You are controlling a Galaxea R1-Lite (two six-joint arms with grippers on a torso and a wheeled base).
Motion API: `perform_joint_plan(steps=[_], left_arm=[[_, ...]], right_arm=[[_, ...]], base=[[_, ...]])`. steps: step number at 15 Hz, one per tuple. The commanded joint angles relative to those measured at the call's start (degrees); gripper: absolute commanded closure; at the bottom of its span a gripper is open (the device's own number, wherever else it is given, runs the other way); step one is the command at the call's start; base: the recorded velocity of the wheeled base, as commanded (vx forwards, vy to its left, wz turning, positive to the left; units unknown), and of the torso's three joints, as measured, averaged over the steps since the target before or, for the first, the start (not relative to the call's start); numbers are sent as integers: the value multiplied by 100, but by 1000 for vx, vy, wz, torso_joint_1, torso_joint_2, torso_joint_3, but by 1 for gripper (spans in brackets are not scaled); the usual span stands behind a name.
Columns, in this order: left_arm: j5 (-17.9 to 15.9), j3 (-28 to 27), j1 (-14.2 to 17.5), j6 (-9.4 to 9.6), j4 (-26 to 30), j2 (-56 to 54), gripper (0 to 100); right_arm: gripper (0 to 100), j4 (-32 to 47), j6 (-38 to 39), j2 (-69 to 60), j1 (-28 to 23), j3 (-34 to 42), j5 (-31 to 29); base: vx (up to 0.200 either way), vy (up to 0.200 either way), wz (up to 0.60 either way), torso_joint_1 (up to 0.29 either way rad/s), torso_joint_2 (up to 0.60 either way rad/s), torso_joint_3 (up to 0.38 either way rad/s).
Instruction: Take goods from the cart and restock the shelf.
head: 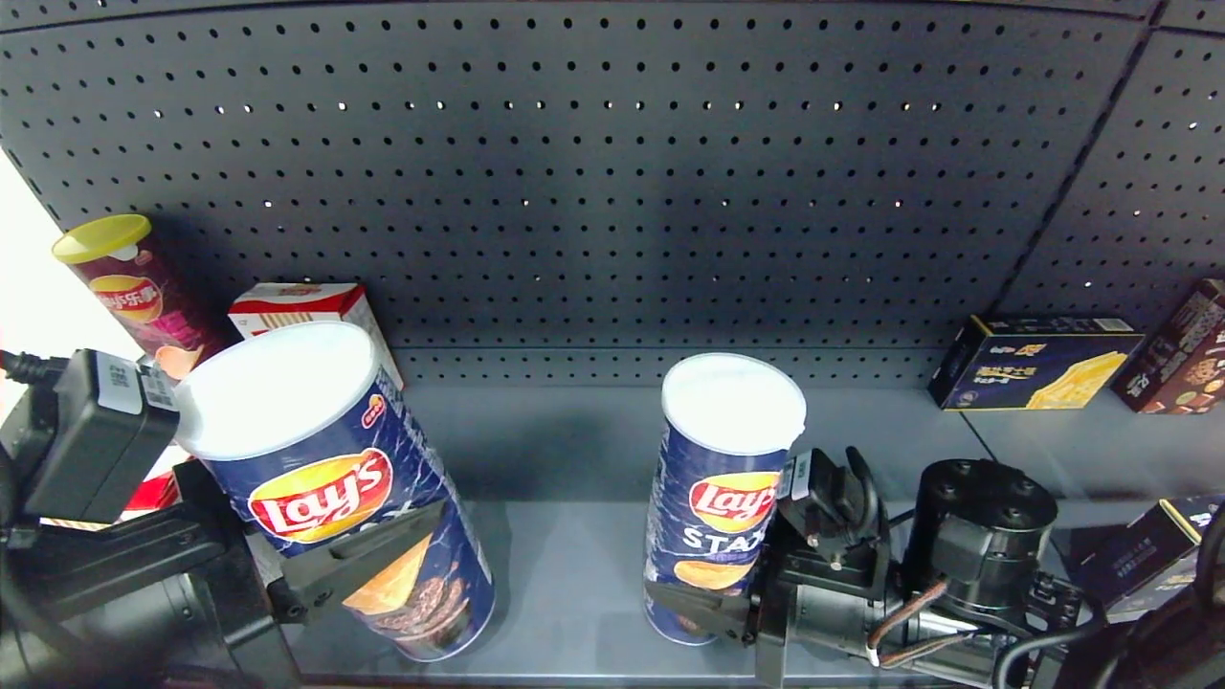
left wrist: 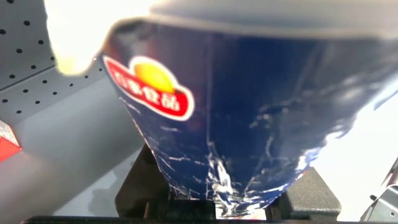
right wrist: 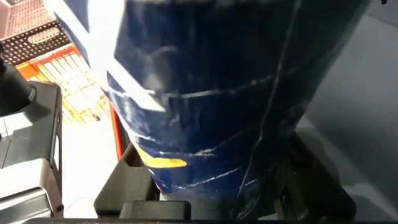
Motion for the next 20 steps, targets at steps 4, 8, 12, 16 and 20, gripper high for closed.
perform_joint_plan(steps=[4,8,12,16,20], left_arm=[[-1,25,5,-7,-5,-1,100],[-1,25,-4,2,-5,-1,100],[16,34,-4,-7,3,-1,100],[25,69,-4,-7,3,-10,100],[43,25,5,2,-5,-80,100]], right_arm=[[0,7,-12,26,66,13,-179],[0,16,-12,-475,4,285,-267],[0,16,-12,-1451,-224,1068,-276],[0,86,-188,-2892,-1015,1867,-241],[0,367,-188,-4395,-2395,2368,-241]], base=[[0,0,0,0,0,0],[0,0,0,0,0,0],[0,0,0,0,0,0],[0,0,0,0,0,0],[0,0,0,0,0,0]])
